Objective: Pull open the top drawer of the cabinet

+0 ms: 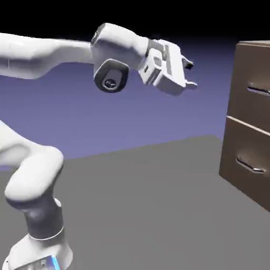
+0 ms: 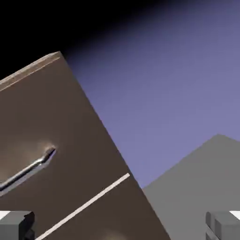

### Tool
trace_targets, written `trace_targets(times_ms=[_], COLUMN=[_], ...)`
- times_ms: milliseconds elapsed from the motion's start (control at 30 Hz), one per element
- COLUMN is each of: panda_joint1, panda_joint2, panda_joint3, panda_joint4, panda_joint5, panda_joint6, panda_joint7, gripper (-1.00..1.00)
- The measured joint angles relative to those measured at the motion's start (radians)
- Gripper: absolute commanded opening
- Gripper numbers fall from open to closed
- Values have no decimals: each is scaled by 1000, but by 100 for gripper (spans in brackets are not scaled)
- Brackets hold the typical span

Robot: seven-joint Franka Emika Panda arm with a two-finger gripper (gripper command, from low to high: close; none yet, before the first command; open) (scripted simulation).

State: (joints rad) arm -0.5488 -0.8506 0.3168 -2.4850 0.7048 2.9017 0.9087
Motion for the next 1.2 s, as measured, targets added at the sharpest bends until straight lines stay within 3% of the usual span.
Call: trace_targets(times_ms=[1200], panda_joint1=[-1246], panda_joint2=[-623], panda_joint3=[704], panda_joint4=[722], panda_joint5=[1566], panda_joint6=[-301], panda_joint7=[373], gripper=[0])
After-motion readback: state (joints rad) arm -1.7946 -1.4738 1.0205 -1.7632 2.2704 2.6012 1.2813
